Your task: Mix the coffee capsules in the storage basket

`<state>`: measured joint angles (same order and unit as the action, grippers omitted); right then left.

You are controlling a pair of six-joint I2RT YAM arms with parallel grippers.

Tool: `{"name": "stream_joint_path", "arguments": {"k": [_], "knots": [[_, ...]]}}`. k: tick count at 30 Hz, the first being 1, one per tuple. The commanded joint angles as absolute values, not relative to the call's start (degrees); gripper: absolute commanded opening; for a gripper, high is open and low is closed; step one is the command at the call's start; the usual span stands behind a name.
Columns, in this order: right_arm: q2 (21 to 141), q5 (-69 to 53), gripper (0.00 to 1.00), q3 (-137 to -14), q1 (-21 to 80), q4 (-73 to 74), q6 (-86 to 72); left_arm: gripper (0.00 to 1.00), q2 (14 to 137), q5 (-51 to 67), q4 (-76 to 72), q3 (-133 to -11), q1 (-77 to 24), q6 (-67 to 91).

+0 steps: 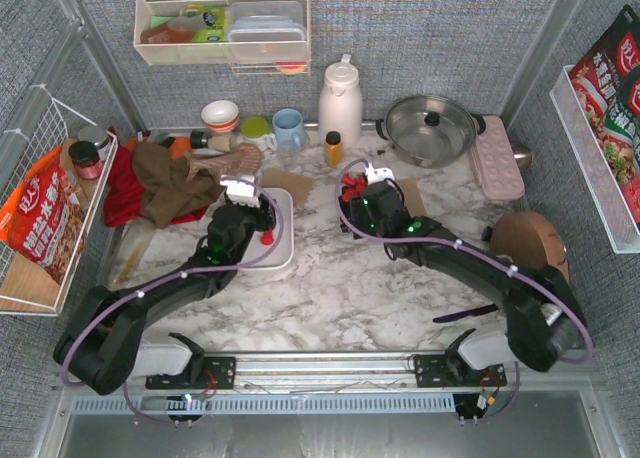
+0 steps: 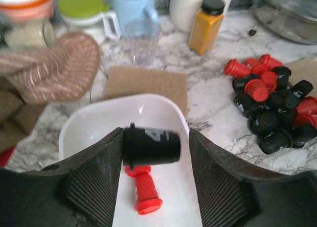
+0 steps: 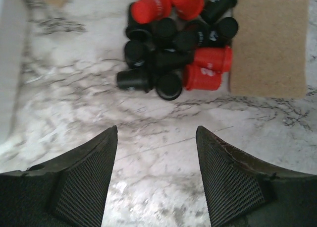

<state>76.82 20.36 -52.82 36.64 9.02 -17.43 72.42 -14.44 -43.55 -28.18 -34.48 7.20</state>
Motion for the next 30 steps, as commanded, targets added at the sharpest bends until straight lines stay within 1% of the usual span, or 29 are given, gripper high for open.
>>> {"name": "stream_joint_path", "arguments": {"k": [1,5,7,9,10,12,13,14,15,18,21,24,26,30], "knots": [[83.62,21.36,0.68,-54.13,32.90,4.70,-16.82,0.65,76.01,-14.96,-28.07,-33.25,-31.71,20.34],[89.85,16.74,0.66,-55.50,30.50,2.58,-18.27,0.67,79.94,-12.29,-26.49,-36.26,-31.11,20.73],[92.77,15.06,0.64,-56.60,30.10,2.30,-18.43,0.68,81.16,-12.87,-24.74,-37.56,-30.80,21.50],[95.25,13.96,0.61,-58.59,29.77,2.13,-18.73,0.71,81.88,-14.28,-22.50,-38.83,-30.05,23.62],[96.46,13.71,0.60,-59.30,29.58,2.05,-18.91,0.73,82.13,-14.89,-21.12,-39.64,-29.65,24.96],[98.41,13.17,0.57,-60.34,29.30,2.09,-19.34,0.81,82.40,-15.55,-17.83,-41.66,-29.31,26.55],[99.20,13.18,0.56,-60.72,29.21,2.11,-19.53,0.87,82.52,-15.23,-16.52,-42.74,-29.27,26.65],[99.83,13.25,0.55,-61.07,29.18,2.19,-19.68,0.94,82.43,-14.31,-15.47,-43.45,-29.27,26.27],[100.37,13.39,0.55,-61.26,29.10,2.13,-19.77,0.99,82.15,-13.20,-15.26,-43.69,-29.27,25.63],[101.47,14.10,0.54,-61.80,29.09,2.34,-19.85,0.99,80.62,-10.21,-16.39,-42.60,-29.27,23.63],[102.60,15.09,0.52,-62.63,28.92,3.41,-19.96,0.99,79.29,-10.26,-18.86,-40.11,-29.27,24.69],[103.49,15.05,0.50,-62.79,28.83,2.94,-19.80,0.99,79.05,-6.03,-19.62,-39.51,-29.27,23.43],[104.34,15.03,0.45,-63.09,28.70,3.09,-19.82,0.99,79.18,-2.69,-19.45,-39.90,-29.27,22.82],[103.38,14.19,0.23,-63.14,28.56,4.46,-20.20,0.99,78.79,4.81,-22.10,-38.94,-29.40,20.02]]}}
